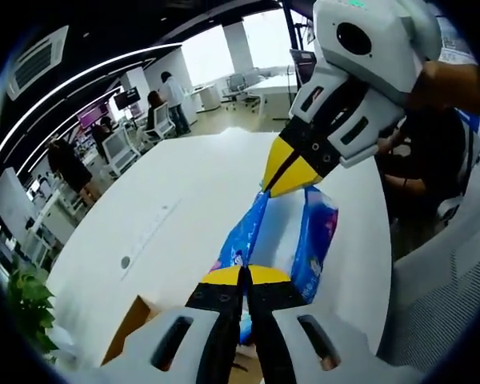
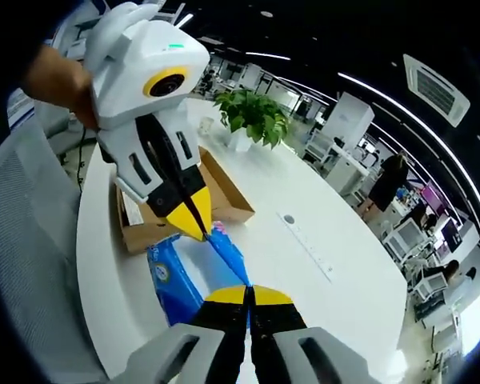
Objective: Operate the shoe box by opening the lid, removing the specified soft item, and placing it in the target area until the item is outside and the box remains undamaged.
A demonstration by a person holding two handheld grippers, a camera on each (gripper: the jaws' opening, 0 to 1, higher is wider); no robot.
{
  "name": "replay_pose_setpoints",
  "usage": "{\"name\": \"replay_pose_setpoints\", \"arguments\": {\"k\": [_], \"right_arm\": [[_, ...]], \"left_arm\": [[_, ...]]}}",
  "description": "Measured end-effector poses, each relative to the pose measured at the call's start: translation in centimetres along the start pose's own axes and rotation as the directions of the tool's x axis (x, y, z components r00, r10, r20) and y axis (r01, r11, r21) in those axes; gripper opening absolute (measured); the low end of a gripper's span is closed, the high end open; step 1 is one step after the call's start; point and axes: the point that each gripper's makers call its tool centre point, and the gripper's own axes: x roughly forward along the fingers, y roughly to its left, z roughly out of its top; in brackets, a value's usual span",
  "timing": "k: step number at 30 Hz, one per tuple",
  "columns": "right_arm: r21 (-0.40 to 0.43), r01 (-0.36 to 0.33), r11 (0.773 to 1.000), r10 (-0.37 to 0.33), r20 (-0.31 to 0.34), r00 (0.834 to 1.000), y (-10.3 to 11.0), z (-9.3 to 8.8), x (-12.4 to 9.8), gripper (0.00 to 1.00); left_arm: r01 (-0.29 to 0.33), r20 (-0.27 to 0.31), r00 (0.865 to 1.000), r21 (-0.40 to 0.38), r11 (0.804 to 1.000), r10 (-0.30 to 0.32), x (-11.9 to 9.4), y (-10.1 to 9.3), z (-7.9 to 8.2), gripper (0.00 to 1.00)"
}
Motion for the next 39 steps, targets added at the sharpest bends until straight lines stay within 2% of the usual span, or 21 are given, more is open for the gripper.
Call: {"name": "replay_pose_setpoints", "arguments": {"k": [16, 39], "right_arm": [[0.000, -0.010, 1.000, 0.010, -0.024, 1.000, -2.1, -4.2, -0.4, 0.00], [-0.030, -0.047, 0.998, 0.044, -0.075, 0.996, -5.3, -8.9, 1.2, 0.00]], "left_arm": [[0.061, 0.000, 0.998, 0.012, 0.998, -0.061, 4.3, -1.5, 1.5, 0.00], [0.140, -0.013, 0.990, 0.015, 0.990, -0.140, 10.4, -1.3, 2.8, 0.00]]}}
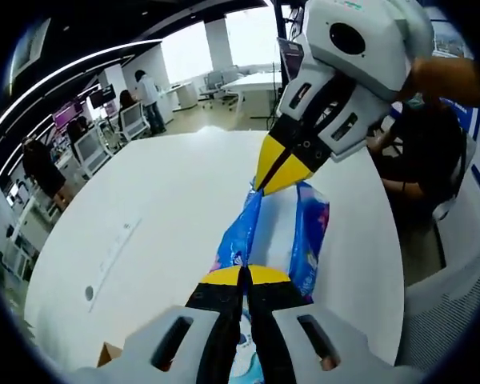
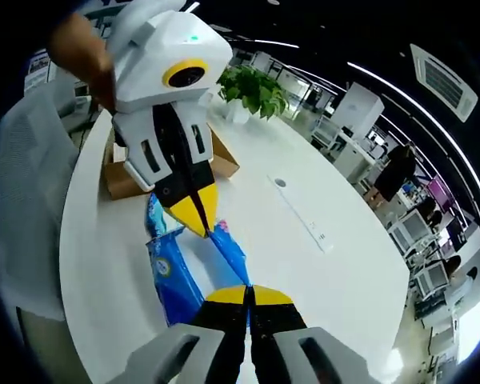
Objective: Operate the shoe box by opening the lid, removing the specified soft item, and placing it in the target area until the item is outside and the box remains undamaged.
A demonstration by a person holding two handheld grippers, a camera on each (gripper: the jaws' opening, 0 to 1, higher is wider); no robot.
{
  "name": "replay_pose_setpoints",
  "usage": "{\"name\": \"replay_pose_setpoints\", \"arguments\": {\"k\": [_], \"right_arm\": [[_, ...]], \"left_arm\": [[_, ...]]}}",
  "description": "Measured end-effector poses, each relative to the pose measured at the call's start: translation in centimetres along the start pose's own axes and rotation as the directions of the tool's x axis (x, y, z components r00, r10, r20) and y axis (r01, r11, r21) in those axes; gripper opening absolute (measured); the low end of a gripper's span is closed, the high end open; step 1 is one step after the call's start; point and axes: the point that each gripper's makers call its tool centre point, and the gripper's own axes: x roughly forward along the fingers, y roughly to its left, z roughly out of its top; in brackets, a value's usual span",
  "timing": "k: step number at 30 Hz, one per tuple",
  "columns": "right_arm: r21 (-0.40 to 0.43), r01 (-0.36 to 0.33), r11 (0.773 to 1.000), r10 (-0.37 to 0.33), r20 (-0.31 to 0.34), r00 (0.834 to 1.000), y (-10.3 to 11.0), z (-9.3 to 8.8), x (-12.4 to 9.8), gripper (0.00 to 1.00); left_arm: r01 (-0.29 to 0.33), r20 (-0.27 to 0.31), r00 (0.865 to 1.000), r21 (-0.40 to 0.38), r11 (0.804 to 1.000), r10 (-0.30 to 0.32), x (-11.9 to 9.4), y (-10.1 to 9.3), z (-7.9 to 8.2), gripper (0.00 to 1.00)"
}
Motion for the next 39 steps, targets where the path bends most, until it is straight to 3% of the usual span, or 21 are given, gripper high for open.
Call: {"name": "replay_pose_setpoints", "arguments": {"k": [17, 29, 39], "right_arm": [[-0.029, -0.050, 0.998, 0.048, -0.061, 0.997, -0.8, -4.1, 2.6, 0.00], [-0.011, -0.062, 0.998, 0.061, -0.082, 0.995, -1.7, -5.9, 2.7, 0.00], [-0.016, -0.074, 0.997, 0.072, -0.107, 0.992, -1.5, -7.5, 3.4, 0.00]], "left_arm": [[0.054, -0.039, 0.998, -0.035, 0.998, -0.055, 4.7, 0.3, -0.9, 0.00], [0.078, -0.027, 0.996, -0.041, 0.996, -0.079, 6.2, 0.2, 0.0, 0.00], [0.093, -0.052, 0.994, -0.038, 0.995, -0.095, 7.8, -0.4, -0.7, 0.00]]}}
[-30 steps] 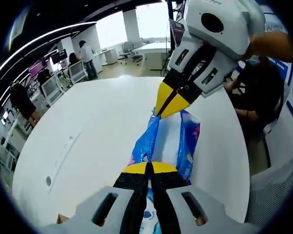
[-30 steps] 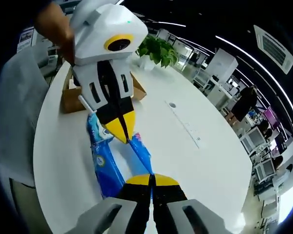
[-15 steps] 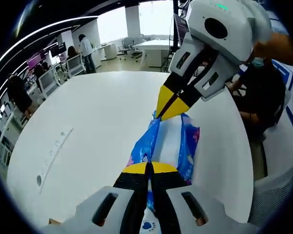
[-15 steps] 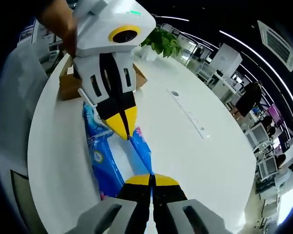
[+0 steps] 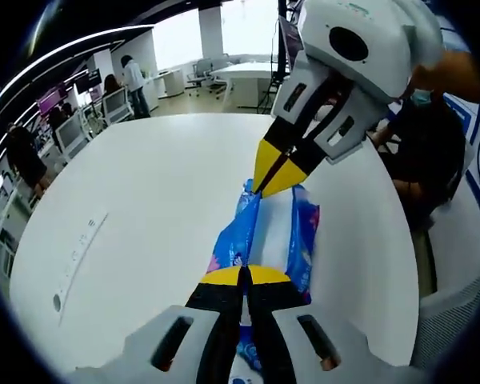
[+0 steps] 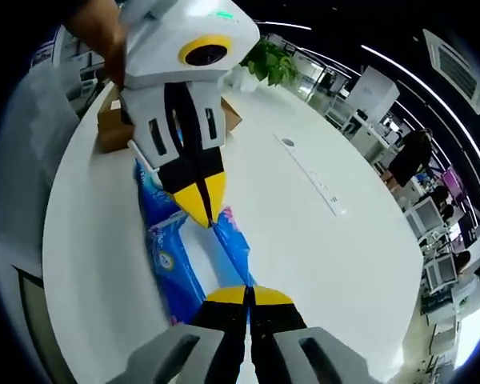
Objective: Operate the shoe box by opening the lid, removing the specified soft item, and placing it in the target area until the item is outside and the box remains undamaged.
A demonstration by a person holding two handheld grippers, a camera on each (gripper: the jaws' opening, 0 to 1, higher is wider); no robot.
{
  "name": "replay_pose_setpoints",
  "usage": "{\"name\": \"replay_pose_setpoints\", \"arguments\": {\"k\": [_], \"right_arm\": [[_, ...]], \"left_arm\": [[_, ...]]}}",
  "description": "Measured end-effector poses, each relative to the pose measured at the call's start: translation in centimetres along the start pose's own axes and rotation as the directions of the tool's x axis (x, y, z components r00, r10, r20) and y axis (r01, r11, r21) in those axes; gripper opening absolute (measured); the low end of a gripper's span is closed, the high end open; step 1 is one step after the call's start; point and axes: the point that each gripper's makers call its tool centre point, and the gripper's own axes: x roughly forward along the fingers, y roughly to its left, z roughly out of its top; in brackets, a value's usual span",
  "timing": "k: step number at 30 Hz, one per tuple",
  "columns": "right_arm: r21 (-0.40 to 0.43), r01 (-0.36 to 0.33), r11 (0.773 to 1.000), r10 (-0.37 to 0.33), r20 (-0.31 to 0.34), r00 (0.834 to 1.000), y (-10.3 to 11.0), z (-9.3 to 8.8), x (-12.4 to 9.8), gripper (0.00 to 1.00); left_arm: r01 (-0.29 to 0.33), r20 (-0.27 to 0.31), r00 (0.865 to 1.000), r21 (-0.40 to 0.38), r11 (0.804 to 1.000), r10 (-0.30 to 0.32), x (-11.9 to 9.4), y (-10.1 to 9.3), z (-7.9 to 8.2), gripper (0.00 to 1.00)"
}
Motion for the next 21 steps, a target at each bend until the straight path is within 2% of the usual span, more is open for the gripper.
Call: {"name": "replay_pose_setpoints", "arguments": {"k": [13, 21], "right_arm": [[0.002, -0.006, 1.000, 0.006, -0.024, 1.000, 0.2, -1.4, 1.3, 0.00], [0.006, 0.010, 1.000, -0.010, -0.021, 1.000, -0.3, -1.5, 1.6, 0.00]], "left_arm": [[0.018, -0.015, 1.000, -0.006, 1.000, -0.018, 1.6, 0.0, -0.8, 0.00], [0.021, -0.010, 1.000, -0.017, 1.000, -0.021, 1.9, 0.1, -0.8, 0.00]]}}
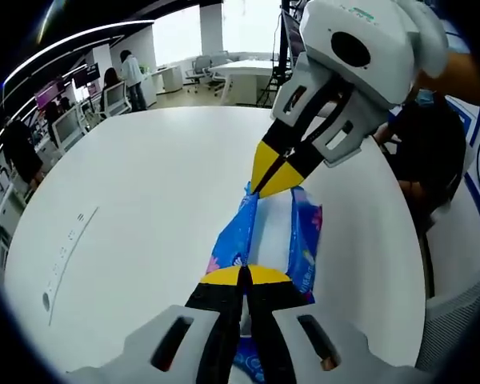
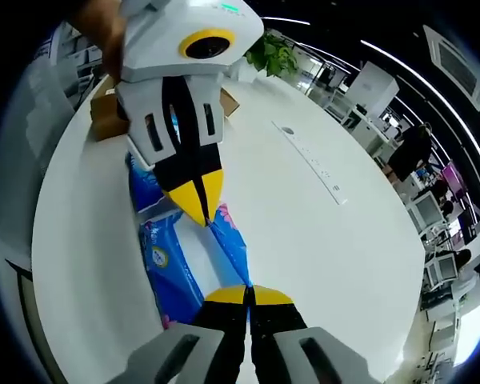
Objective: Operate the shoe box by opening the lid, removing the specified soft item, and placing it in the target area until the item is outside and the box remains undamaged.
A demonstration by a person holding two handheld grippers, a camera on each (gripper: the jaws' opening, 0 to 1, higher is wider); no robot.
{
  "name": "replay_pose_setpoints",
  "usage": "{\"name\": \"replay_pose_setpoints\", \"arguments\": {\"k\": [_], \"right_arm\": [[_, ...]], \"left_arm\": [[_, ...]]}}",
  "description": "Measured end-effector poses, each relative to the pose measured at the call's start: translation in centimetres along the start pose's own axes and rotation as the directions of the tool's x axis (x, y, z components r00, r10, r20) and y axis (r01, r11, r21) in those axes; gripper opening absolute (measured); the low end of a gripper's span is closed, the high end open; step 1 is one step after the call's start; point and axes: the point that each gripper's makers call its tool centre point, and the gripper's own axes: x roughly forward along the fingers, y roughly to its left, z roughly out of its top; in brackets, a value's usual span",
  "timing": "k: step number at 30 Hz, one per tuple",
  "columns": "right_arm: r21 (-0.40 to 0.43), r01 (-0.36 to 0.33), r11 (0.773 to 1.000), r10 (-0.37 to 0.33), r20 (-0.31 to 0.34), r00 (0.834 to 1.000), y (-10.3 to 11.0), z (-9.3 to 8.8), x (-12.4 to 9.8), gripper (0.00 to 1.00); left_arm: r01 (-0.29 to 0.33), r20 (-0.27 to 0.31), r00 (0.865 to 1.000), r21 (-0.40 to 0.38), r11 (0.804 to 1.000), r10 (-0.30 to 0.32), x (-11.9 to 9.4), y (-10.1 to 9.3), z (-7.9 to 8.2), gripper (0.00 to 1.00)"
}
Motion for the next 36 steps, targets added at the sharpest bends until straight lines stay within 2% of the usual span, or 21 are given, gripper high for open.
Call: {"name": "replay_pose_setpoints", "arguments": {"k": [15, 36], "right_arm": [[0.009, 0.012, 1.000, -0.012, 0.003, 1.000, -0.31, 0.29, 0.55, 0.00], [0.021, 0.014, 1.000, -0.014, -0.024, 1.000, -0.03, -0.14, 0.18, 0.00]], "left_arm": [[0.000, -0.007, 1.000, 0.002, 1.000, 0.000, 0.04, 0.13, -0.33, 0.00], [0.000, -0.006, 1.000, 0.035, 0.999, 0.000, -0.66, 0.09, -0.25, 0.01]]}}
